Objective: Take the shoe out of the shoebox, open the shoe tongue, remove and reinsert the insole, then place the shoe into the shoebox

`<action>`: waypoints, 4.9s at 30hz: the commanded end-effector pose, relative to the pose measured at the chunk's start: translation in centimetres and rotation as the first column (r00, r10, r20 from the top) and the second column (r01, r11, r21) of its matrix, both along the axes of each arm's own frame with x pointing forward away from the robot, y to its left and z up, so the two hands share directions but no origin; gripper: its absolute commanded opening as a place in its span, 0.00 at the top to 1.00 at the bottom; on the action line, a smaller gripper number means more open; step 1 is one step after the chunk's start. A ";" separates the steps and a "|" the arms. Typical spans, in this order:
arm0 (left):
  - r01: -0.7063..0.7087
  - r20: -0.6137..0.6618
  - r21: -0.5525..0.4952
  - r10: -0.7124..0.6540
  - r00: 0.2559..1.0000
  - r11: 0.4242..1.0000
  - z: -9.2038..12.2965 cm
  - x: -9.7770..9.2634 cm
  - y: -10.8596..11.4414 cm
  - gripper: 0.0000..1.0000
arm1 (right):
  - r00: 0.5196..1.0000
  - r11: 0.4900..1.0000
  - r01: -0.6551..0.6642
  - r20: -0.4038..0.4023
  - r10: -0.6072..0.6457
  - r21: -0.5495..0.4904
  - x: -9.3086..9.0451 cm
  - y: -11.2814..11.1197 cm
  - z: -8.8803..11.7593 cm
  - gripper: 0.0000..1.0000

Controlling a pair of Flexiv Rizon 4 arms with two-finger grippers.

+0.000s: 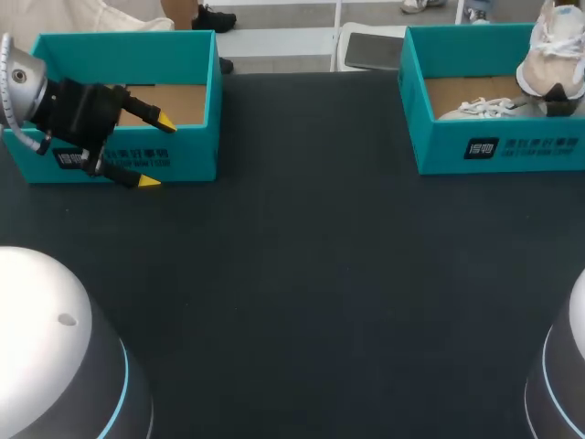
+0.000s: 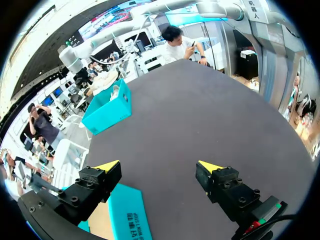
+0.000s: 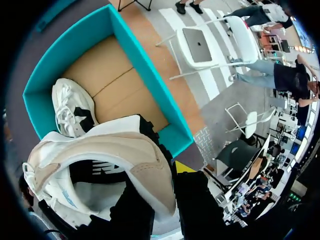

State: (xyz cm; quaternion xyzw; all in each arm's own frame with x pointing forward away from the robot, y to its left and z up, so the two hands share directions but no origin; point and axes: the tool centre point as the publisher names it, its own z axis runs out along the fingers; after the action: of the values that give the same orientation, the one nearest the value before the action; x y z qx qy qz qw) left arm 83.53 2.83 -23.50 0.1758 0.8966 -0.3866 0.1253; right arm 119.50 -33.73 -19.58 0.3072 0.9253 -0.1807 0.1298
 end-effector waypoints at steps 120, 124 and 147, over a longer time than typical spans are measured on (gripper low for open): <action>0.000 0.000 0.003 0.000 1.000 1.000 0.1 -0.1 0.1 0.00 | 0.317 0.345 0.926 0.185 -0.930 0.153 -2.5 -1.3 -13.4 1.00; 0.000 0.000 0.003 0.000 1.000 1.000 0.1 -0.1 0.1 0.00 | 0.319 0.348 0.925 0.182 -0.930 0.154 -2.2 -1.2 -13.6 1.00; 0.000 0.000 0.003 0.000 1.000 1.000 0.1 -0.1 0.1 0.00 | 0.296 0.334 0.931 0.229 -0.927 0.150 -2.8 -1.3 -16.5 1.00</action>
State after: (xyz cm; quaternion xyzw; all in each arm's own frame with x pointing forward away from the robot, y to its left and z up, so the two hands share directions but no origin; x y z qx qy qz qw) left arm 83.53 2.82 -23.50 0.1758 0.8966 -0.3866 0.1253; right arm 115.75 -35.07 -35.23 0.8052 0.5506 -0.1760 0.1322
